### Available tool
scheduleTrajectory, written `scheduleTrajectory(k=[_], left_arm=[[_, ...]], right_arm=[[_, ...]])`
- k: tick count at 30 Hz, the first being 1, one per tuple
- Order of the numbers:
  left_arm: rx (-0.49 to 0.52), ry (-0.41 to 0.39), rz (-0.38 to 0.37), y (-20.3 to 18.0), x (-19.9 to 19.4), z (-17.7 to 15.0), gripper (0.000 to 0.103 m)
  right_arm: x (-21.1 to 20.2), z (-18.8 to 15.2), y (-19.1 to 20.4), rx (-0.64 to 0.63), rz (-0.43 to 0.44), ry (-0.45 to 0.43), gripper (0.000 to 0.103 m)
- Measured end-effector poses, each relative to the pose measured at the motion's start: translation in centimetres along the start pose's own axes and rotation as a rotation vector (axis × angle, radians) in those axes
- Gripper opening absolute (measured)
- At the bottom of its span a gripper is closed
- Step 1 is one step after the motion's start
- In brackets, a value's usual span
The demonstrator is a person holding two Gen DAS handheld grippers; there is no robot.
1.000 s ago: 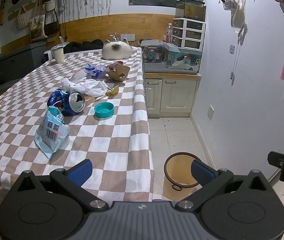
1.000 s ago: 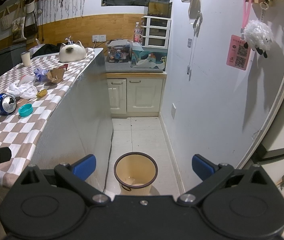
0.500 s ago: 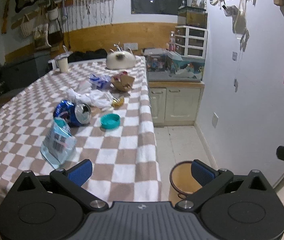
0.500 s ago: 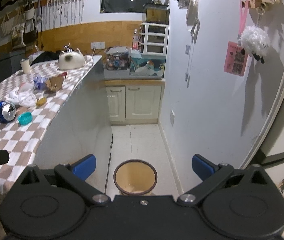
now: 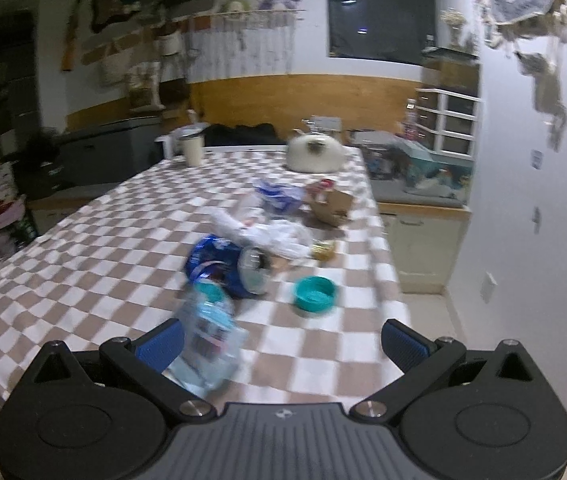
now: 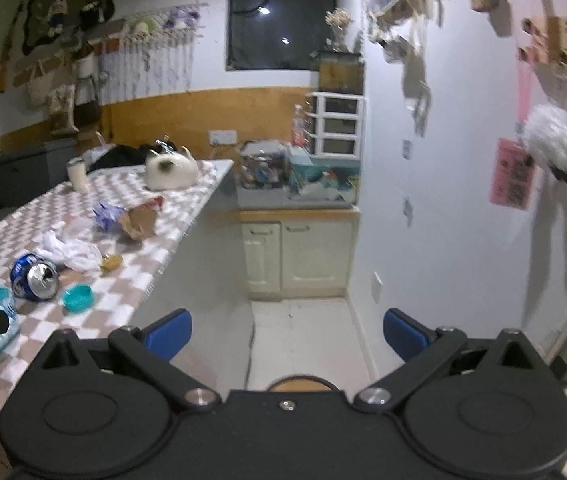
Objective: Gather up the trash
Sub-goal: 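Move the left tool to the clear snack bag while the right tool approaches the teal cap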
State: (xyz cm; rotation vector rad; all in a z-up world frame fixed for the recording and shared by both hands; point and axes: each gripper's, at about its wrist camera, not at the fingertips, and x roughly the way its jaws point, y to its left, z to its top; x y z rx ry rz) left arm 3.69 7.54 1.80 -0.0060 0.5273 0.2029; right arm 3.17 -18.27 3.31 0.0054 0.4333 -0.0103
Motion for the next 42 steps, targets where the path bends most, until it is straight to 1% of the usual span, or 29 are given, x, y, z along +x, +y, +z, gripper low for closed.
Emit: scheduleTrajectory(k=[5, 10, 14, 17, 22, 25, 27, 30, 32, 33, 34, 37, 42], left_arm=[[-0.051, 0.022, 0.087, 3.1, 2.4, 0.5, 0.103], [-0.123, 0.064, 0.177, 6.4, 5.5, 0.6, 0.103], [-0.157, 0.098, 0.213, 7.9, 7.4, 0.5, 0.103], [-0.174, 0.113, 0.202, 8.4, 8.9, 0.3, 0.103], [-0.19, 0.112, 0.137, 8.2, 10.2, 0.4, 0.103], [-0.203, 0.094, 0.143, 8.1, 10.8, 0.7, 0.103], [-0.211, 0.098, 0.151, 8.1, 11.4, 0.7, 0.103], [-0.242, 0.137, 0.136, 8.6, 12.4, -0.1, 0.103], [-0.286, 0.185, 0.125, 9.2, 13.1, -0.9, 0.103], [-0.32, 0.205, 0.105, 9.6, 13.3, -1.4, 0.103], [-0.328, 0.196, 0.099, 9.8, 13.2, -1.7, 0.103], [-0.301, 0.186, 0.131, 9.8, 12.8, -2.2, 0.103], [-0.245, 0.165, 0.128, 9.4, 12.0, -3.1, 0.103]], right_arm=[[1.8, 1.1, 2.1, -0.013, 0.06, -0.048, 0.103], [3.8, 1.8, 4.3, -0.035, 0.118, -0.077, 0.103], [5.3, 1.5, 6.4, -0.061, 0.174, -0.087, 0.103], [6.3, 0.9, 8.0, -0.102, 0.224, -0.094, 0.103], [7.8, 0.0, 10.3, -0.162, 0.249, -0.121, 0.103], [8.7, -0.1, 11.0, -0.159, 0.286, -0.095, 0.103], [9.5, 0.0, 11.2, -0.147, 0.319, -0.084, 0.103], [10.5, 0.1, 11.6, -0.14, 0.376, -0.112, 0.103], [11.2, 0.2, 12.2, -0.163, 0.388, -0.118, 0.103], [11.6, 0.2, 12.5, -0.174, 0.392, -0.112, 0.103], [12.0, 0.3, 12.7, -0.181, 0.401, -0.106, 0.103], [13.2, 0.3, 13.6, -0.208, 0.438, -0.092, 0.103], [15.1, 0.0, 15.6, -0.271, 0.469, -0.058, 0.103]])
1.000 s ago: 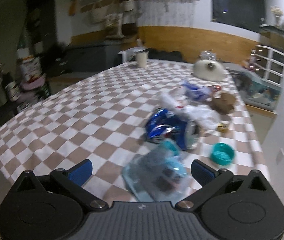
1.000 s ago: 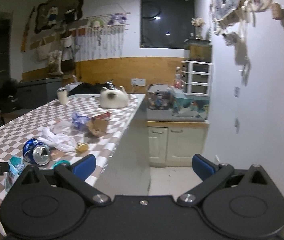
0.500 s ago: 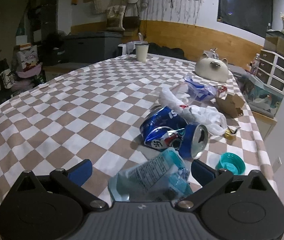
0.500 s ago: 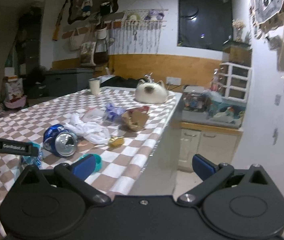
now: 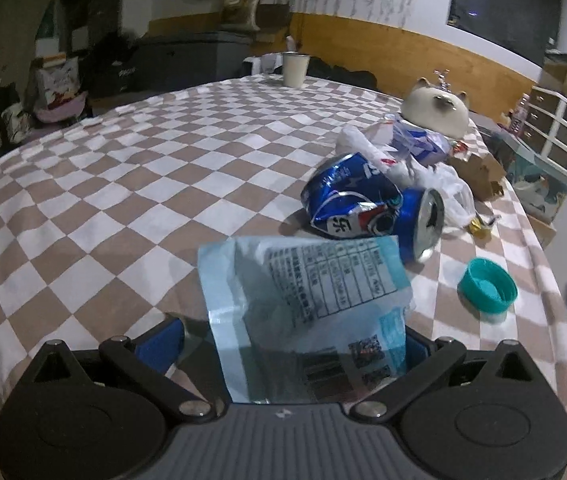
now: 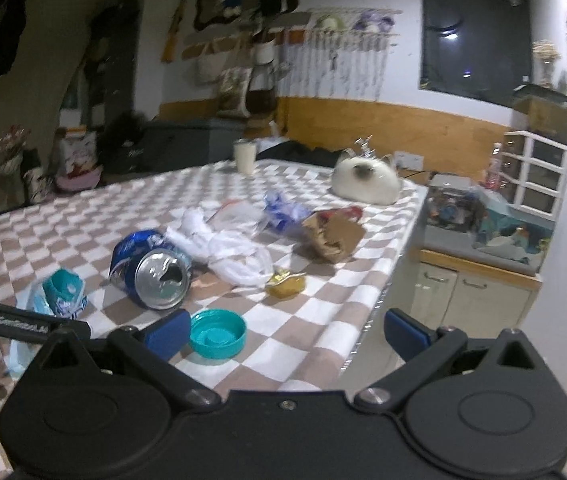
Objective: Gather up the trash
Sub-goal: 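Move the left tool to the clear snack bag while the right tool approaches the teal cap, then close the left tool on the snack bag while the right tool grasps the teal cap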
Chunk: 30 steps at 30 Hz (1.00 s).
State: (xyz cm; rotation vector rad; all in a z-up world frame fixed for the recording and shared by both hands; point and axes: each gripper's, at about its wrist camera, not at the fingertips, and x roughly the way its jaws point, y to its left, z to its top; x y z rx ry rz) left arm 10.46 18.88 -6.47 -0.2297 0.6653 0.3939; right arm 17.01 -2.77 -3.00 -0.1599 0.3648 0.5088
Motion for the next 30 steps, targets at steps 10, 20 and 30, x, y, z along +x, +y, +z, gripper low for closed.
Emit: scheduleTrajectory(k=[10, 20, 30], left_arm=[[-0.187, -0.013, -0.126, 2.7, -1.6, -0.1, 0.103], [-0.385, 0.029, -0.166, 4.3, -1.3, 1.2, 0.096], [-0.424, 0.018, -0.168, 4.1, -0.5, 1.7, 0.085]], right_arm=[[4.8, 0.0, 1.5, -0.055, 0.147, 0.075, 0.093], [7.5, -0.6, 2.0, -0.062, 0.196, 0.147, 0.072], [8.1, -0.9, 2.1, -0.05, 0.228, 0.168, 0.052]])
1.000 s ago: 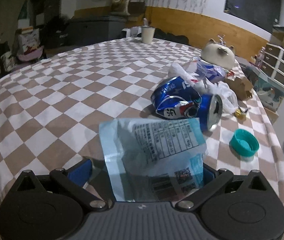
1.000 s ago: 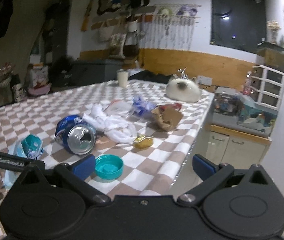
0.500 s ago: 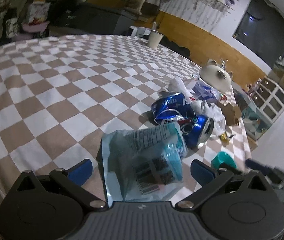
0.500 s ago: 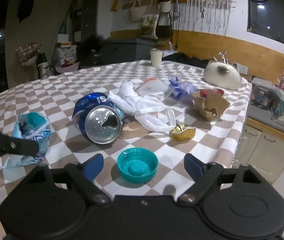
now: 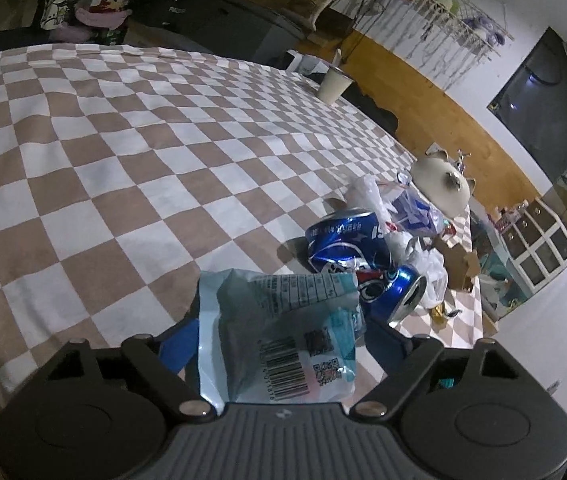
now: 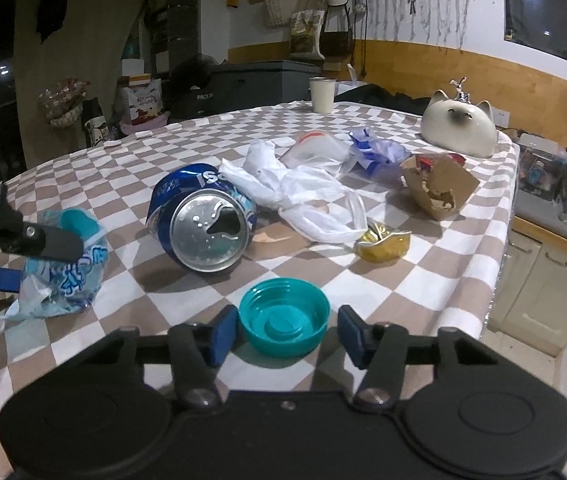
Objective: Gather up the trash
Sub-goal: 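Close the left tool on the snack bag while the right tool grasps the teal cap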
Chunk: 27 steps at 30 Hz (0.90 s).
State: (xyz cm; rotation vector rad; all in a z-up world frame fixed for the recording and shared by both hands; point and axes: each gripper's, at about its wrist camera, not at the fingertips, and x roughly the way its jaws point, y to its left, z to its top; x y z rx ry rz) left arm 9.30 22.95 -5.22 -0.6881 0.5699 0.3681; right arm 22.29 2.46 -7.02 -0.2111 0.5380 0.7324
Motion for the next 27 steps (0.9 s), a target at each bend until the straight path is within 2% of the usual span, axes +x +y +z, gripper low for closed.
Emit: scheduleTrajectory(k=[5, 6, 14, 27], left_arm=[[0.027, -0.016, -0.023, -0.3, -0.5, 0.0, 0.058], [0.042, -0.017, -0.026, -0.5, -0.7, 0.0, 0.055], [0.152, -0.043, -0.009, -2.2, -1.8, -1.2, 0.051], [0.328, -0.122, 0.016, -4.7, -4.8, -3.6, 0.049]], right_arm=[[-0.4, -0.2, 0.1, 0.011, 0.003, 0.001, 0.049], [-0.5, -0.2, 0.1, 0.015, 0.002, 0.0, 0.049], [-2.2, -0.4, 0.3, 0.018, -0.012, -0.014, 0.049], [-6.8, -1.2, 0.3, 0.058, -0.055, -0.067, 0.049]])
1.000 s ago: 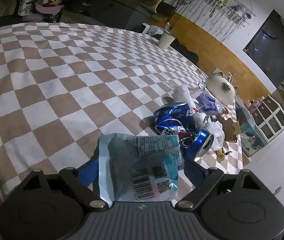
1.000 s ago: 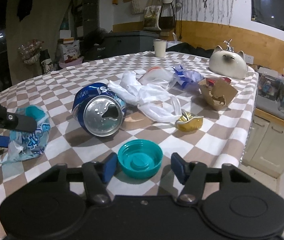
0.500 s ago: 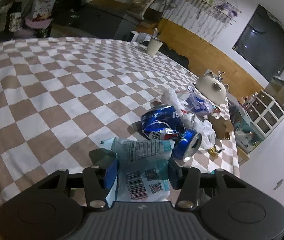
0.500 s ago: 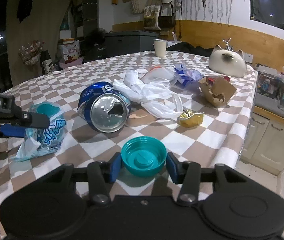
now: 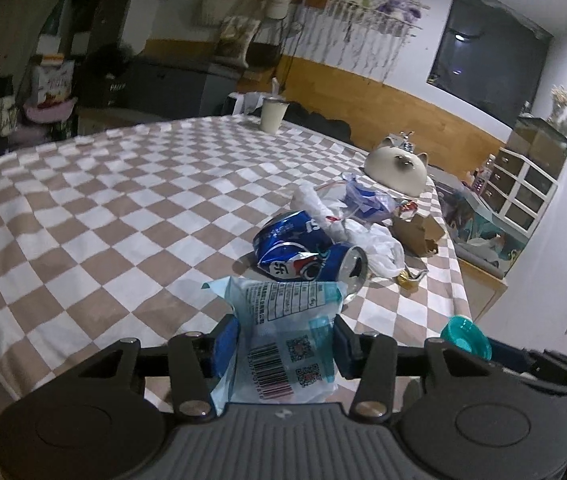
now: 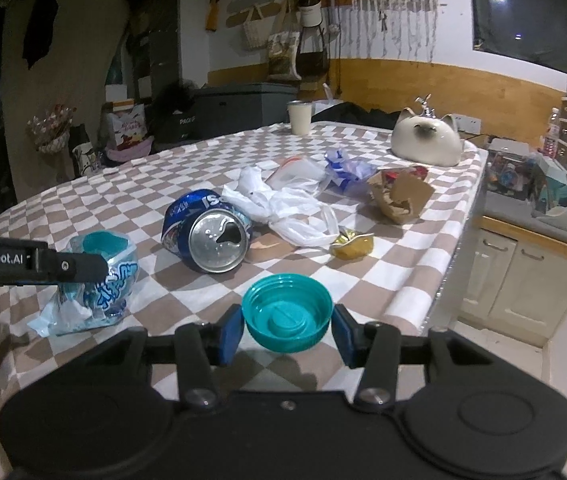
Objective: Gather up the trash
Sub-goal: 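Close the left tool on the snack bag while the right tool grasps the teal cap, then lift the snack bag with the left tool while the right tool lifts the cap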
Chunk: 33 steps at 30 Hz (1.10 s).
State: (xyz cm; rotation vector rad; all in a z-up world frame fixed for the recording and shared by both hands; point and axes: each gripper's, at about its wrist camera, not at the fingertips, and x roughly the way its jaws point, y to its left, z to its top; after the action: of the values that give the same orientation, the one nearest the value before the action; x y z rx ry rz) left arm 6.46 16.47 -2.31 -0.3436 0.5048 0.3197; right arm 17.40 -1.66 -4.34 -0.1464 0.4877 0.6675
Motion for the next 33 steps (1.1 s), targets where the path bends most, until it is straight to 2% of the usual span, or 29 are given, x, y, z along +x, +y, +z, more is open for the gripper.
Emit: scheduleTrajectory(k=[12, 21, 23, 28, 33], left_arm=[[0.16, -0.085, -0.004, -3.3, -3.4, -0.9, 0.048], [0.231, -0.124, -0.057, -6.8, -4.2, -1.6, 0.046], [0.24, -0.12, -0.079, -7.6, -4.1, -1.7, 0.039], [0.251, -0.095, -0.121, -9.4, -3.0, -2.5, 0.039], [0.236, -0.074, -0.109, -9.4, -2.1, -3.0, 0.036]], right_arm=[[-5.6, -0.2, -0.4, 0.037, -0.057, -0.083, 0.049], [-9.7, -0.5, -1.6, 0.077, -0.11, -0.137, 0.048], [-10.4, -0.7, -1.9, 0.084, -0.123, -0.147, 0.048], [-11.9, -1.3, -3.3, 0.108, -0.163, -0.161, 0.048], [-11.6, -1.6, -4.2, 0.12, -0.172, -0.148, 0.048]])
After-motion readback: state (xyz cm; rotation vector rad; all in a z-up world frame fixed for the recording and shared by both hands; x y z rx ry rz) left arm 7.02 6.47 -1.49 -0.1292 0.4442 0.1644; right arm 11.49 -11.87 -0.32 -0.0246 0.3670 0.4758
